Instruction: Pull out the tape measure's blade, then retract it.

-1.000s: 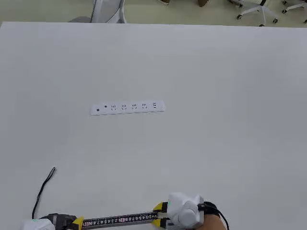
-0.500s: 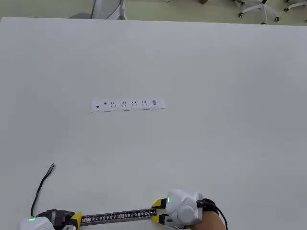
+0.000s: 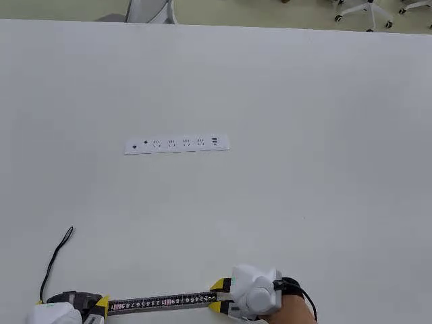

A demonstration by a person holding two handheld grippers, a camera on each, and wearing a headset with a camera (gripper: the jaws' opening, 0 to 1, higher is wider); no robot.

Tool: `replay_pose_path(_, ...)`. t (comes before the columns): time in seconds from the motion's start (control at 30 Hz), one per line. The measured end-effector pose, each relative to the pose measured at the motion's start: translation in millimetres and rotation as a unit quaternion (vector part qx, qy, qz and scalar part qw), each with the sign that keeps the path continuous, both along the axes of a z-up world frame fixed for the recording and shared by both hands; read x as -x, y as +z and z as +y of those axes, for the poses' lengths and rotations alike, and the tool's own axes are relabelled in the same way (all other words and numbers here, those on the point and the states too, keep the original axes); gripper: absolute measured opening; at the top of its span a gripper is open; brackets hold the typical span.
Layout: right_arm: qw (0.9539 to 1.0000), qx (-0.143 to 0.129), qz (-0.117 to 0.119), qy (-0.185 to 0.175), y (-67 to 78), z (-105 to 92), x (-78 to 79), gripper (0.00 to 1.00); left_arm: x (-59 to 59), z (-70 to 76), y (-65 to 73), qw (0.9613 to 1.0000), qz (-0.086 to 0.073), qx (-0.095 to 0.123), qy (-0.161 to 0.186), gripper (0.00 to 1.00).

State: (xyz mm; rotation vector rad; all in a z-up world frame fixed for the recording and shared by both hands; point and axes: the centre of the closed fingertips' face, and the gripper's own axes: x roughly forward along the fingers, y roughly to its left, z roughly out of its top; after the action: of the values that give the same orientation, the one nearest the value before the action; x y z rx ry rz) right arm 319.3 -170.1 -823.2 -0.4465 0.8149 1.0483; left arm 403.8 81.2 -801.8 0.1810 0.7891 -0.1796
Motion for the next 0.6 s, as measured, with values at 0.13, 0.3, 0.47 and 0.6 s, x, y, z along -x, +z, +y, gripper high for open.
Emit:
replay_pose_path(0.13, 1.0000, -0.001, 0.000, 0.003, 0.5, 1.0, 0.4, 0.14, 0.1, 0.5, 1.2, 1.0000, 0.004, 0.006, 0.003, 0.68)
replay_pose_path(0.3, 1.0000, -0.004, 0.002, 0.006, -0.1, 4.1, 0.3, 0.14, -0.1, 0.6, 1.1, 0.9998, -0.001, 0.020, -0.002, 0.70)
replay_pose_path(0.47, 1.0000, -0.006, 0.003, 0.005, 1.0, 3.5, -0.7, 0.14, -1.6, -0.1, 5.2, 0.9969, -0.011, 0.077, 0.014, 0.69)
replay_pose_path(0.6, 1.0000, -0.005, 0.003, 0.005, 0.5, 3.2, -0.7, 0.14, -2.7, -1.5, 0.7, 0.9972, -0.002, 0.074, 0.011, 0.70)
